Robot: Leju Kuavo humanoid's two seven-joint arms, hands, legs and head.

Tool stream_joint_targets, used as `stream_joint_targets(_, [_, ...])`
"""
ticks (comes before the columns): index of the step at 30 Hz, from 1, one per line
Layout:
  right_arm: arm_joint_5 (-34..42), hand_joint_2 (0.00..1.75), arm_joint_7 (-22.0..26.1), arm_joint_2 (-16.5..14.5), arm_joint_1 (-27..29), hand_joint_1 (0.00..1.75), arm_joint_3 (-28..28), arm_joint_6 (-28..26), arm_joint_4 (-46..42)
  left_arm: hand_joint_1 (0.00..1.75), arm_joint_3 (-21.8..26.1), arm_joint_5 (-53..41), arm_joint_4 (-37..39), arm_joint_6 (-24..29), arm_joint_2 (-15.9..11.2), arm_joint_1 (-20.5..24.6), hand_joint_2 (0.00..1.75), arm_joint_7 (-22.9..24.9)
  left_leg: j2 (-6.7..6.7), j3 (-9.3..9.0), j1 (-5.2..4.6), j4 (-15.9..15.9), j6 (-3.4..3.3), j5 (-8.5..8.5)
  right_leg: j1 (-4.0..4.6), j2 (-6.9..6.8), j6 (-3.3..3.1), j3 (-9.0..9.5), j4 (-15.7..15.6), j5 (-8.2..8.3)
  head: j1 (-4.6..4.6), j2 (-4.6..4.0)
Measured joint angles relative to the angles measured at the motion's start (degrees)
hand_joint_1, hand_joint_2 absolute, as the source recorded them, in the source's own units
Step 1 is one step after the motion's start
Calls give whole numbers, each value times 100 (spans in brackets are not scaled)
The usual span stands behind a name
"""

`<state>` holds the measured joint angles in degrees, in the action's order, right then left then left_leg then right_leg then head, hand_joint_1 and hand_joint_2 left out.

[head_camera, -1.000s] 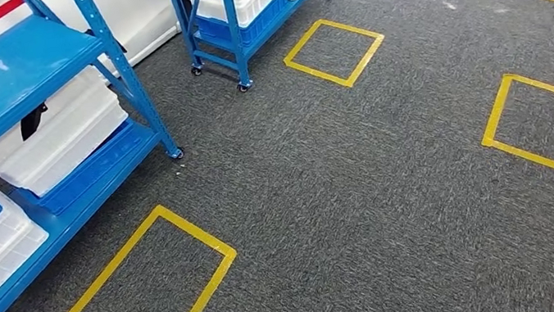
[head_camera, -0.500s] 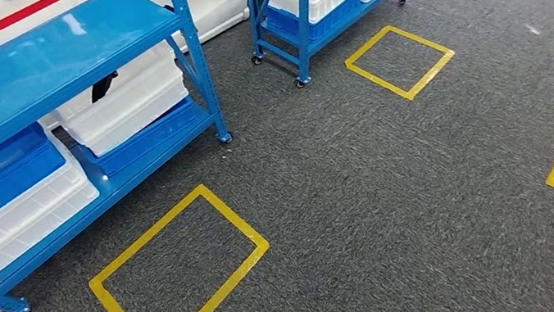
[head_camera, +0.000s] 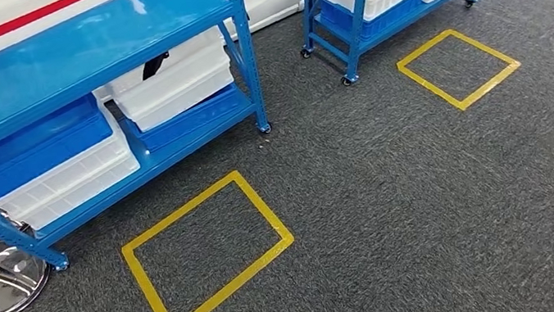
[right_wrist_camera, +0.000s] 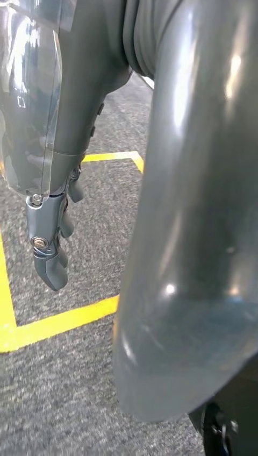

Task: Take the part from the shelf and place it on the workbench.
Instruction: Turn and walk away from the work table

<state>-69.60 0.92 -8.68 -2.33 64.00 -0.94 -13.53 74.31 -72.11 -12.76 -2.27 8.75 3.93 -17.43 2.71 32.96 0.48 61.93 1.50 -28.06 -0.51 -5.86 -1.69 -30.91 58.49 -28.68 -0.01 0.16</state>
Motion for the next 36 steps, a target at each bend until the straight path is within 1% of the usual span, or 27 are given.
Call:
stream_joint_targets(2, [-3,0,0,0,-6,0,-1,2,0,0,0,0,-1,-2,-1,15,0,-2,121,-159,-35,-352,-86,86,19,-108,62,25,11,-26,5,0])
stream_joint_targets(4, [-11,0,0,0,-33,0,-1,12,0,0,0,0,-1,-4,-2,5,0,-4,-9,-159,-37,-379,-165,110,27,-207,128,62,-10,-34,8,-1])
stream_joint_targets(5, [-16,0,-3,0,-45,0,-1,17,0,0,0,0,-1,-8,-3,-6,0,-5,-74,-176,-24,-412,-200,136,18,-164,162,79,5,-62,13,-1])
stream_joint_targets(7, [-30,0,-9,1,-46,0,-1,24,0,0,0,2,-1,-18,-6,-6,0,-8,-203,-203,9,-473,-274,194,-7,145,211,-29,303,-294,34,-1])
stream_joint_targets(8, [-36,0,-12,1,-38,0,-2,24,0,0,0,3,-1,-25,-6,-1,0,-9,-263,-189,10,-480,-295,209,-27,350,224,-171,619,-482,45,0])
stream_joint_targets(9, [-42,0,-13,1,-28,0,-2,24,0,0,0,4,-1,-30,-6,8,0,-9,-330,-173,9,-480,-311,218,-32,478,231,-356,996,-673,51,0])
stream_joint_targets(10, [-49,0,-14,1,-20,0,-1,24,0,0,0,5,-1,-32,-5,13,0,-10,-409,-161,6,-477,-316,221,-35,535,238,-523,1323,-793,52,-1])
stream_joint_targets(11, [-53,0,-15,1,-15,0,-1,24,0,0,0,4,-1,-35,-5,11,0,-10,-494,-157,3,-473,-318,223,-35,558,241,-623,1501,-808,52,-1])
stream_joint_targets(12, [-56,0,-15,1,-11,0,0,24,0,0,0,4,-1,-35,-5,7,0,-10,-587,-158,2,-464,-315,222,-36,573,238,-620,1459,-697,53,-1])
stream_joint_targets(13, [-58,0,-15,1,-8,0,0,24,0,0,0,4,-1,-35,-4,2,0,-10,-681,-162,4,-450,-307,218,-41,609,229,-515,1204,-489,53,-1])
stream_joint_targets(15, [-60,0,-16,2,5,0,0,23,0,0,0,4,-1,-38,-1,3,0,-11,-842,-149,5,-406,-271,203,-56,887,205,-196,449,-87,52,-1])
stream_joint_targets(17, [-63,0,-17,4,12,0,-1,20,0,0,0,4,-1,-41,3,13,0,-17,-974,-100,10,-375,-204,198,-57,1124,185,-47,68,37,49,-1])
stream_joint_targets(18, [-64,0,-19,5,6,0,-1,19,0,0,0,4,-1,-42,5,13,0,-21,-1039,-78,16,-377,-162,205,-44,1136,174,-41,50,22,48,-1])
stream_joint_targets(19, [-67,0,-21,5,0,0,-1,18,0,0,0,4,-1,-42,5,8,0,-25,-1113,-62,22,-389,-120,216,-48,1054,149,-31,31,33,47,-1])
stream_joint_targets(20, [-70,0,-24,4,-4,0,-1,17,0,0,0,4,-1,-43,3,1,0,-29,-1093,-51,25,-375,-88,209,-52,969,116,-12,3,43,47,-1])
stream_joint_targets(22, [-75,0,-28,2,2,0,0,16,0,0,1,4,-1,-44,-1,-2,0,-32,-781,70,9,-117,-33,39,-71,786,31,26,-61,61,15,-1])
stream_joint_targets(23, [-76,0,-29,0,12,0,0,17,0,0,1,4,-1,-44,-3,5,0,-33,-563,213,11,196,-13,-139,-62,685,-3,39,-76,60,-5,-1])
stream_joint_targets(24, [-76,0,-28,0,22,0,0,19,0,0,1,3,-1,-44,-3,14,0,-34,-413,401,14,579,13,-337,-49,586,-27,45,-79,50,-25,-1])
stream_joint_targets(26, [-78,0,-30,0,33,0,0,21,0,0,0,2,-1,-44,-2,21,0,-38,-327,699,32,1197,56,-558,-32,382,-38,54,-75,26,-32,-1])
stream_joint_targets(27, [-80,0,-30,0,32,0,0,22,0,0,0,2,-1,-43,-2,14,0,-41,-309,705,36,1221,67,-507,-29,290,-35,65,-73,13,-31,-1])
stream_joint_targets(28, [-83,0,-31,-1,28,0,0,22,0,0,0,2,-1,-40,-1,4,0,-45,-279,588,39,1007,67,-350,-28,207,-25,84,-71,-2,-33,-1])
stream_joint_targets(29, [-86,0,-31,-1,23,0,0,23,0,0,0,2,-1,-37,-1,-3,0,-51,-198,375,36,615,52,-139,-26,129,-10,111,-69,-22,-32,-1])
stream_joint_targets(30, [-89,0,-32,-2,21,0,1,23,0,0,0,2,-1,-33,-1,-3,0,-56,-41,157,14,198,16,20,-15,59,12,137,-65,-45,-33,-1])
stream_joint_targets(32, [-90,0,-32,-3,17,0,2,20,0,0,0,4,-1,-28,-2,12,0,-72,175,-105,-31,-313,-83,173,14,-53,71,175,-56,-87,-22,-1])
stream_joint_targets(33, [-87,0,-27,-4,11,0,3,14,0,0,1,7,-1,-24,-2,16,0,-81,203,-118,-52,-361,-127,161,25,-97,100,187,-56,-98,-15,-1])
stream_joint_targets(35, [-70,0,-1,-6,-22,0,12,-16,-1,0,5,14,-1,-5,-1,3,0,-94,89,-115,-39,-393,-197,188,24,-146,158,217,-58,-116,-9,-1])
stream_joint_targets(36, [-62,0,16,-7,-33,0,21,-34,-2,0,7,16,-1,4,0,-4,0,-96,44,-125,-25,-424,-234,206,14,-67,186,214,-12,-163,-2,-1])
